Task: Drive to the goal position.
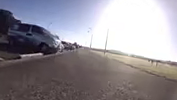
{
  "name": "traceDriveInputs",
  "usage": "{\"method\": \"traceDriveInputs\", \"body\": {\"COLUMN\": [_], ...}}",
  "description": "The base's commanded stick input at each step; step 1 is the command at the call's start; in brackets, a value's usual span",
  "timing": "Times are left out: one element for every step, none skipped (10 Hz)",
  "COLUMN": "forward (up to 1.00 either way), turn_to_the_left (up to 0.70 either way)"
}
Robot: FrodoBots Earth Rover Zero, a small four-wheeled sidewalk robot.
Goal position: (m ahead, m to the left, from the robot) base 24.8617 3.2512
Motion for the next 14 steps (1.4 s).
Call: {"method": "traceDriveInputs", "body": {"forward": [0.7, 0.7, 0.7, 0.7, 0.7, 0.7, 0.7, 0.7, 0.7, 0.7, 0.7, 0.7, 0.7, 0.7], "turn_to_the_left": [-0.25, -0.35, -0.35, -0.35, -0.2, 0.0, 0.0, 0.0, 0.0, 0.0, 0.0, 0.0, 0.0, 0.0]}}
